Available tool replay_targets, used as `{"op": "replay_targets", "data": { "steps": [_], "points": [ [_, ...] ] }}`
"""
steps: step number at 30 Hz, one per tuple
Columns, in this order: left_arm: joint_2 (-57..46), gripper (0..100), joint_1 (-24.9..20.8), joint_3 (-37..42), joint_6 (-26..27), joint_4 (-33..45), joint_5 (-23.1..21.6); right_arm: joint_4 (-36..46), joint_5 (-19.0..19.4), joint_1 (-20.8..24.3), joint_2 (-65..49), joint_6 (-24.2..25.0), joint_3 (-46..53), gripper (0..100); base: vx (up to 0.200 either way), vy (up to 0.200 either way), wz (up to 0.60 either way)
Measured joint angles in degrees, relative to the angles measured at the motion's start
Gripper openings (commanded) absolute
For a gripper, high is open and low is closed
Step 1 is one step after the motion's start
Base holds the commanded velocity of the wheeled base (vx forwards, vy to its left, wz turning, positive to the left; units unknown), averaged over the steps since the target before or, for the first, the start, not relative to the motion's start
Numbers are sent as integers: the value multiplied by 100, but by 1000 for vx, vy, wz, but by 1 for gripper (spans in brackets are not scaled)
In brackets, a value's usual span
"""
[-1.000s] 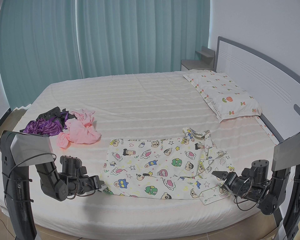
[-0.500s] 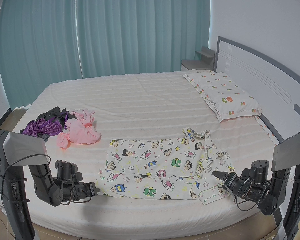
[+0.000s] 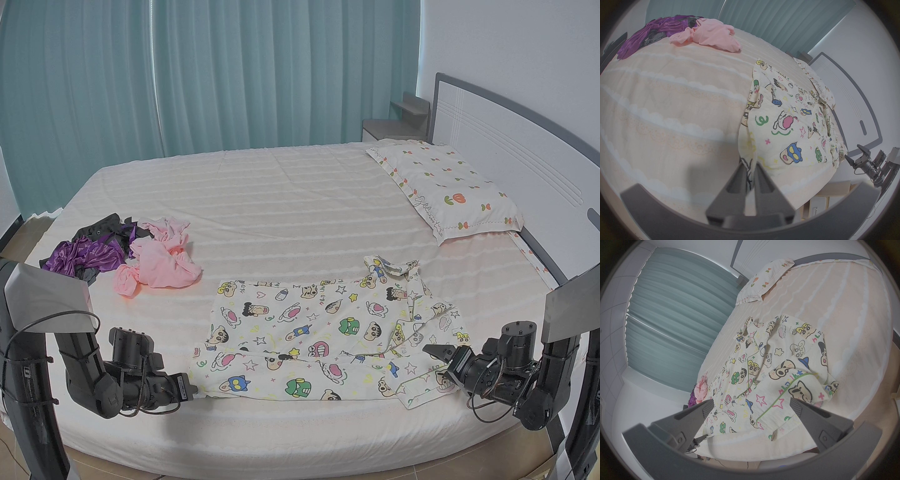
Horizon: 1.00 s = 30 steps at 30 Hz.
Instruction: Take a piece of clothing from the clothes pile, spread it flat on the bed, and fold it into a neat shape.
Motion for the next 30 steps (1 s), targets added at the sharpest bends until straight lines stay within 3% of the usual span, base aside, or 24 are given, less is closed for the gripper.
{"op": "replay_targets", "data": {
  "steps": [16,17,30],
  "points": [
    [-80,100,-16,-446,-102,-657,-48,0,0,9,9,0,4,100,0,0,0],
    [-63,0,-22,-496,-110,-658,-48,0,-1,6,9,-2,4,100,0,0,0],
    [452,0,-90,-979,-118,-674,-4,0,0,6,9,-5,2,100,0,0,0]
  ]
}}
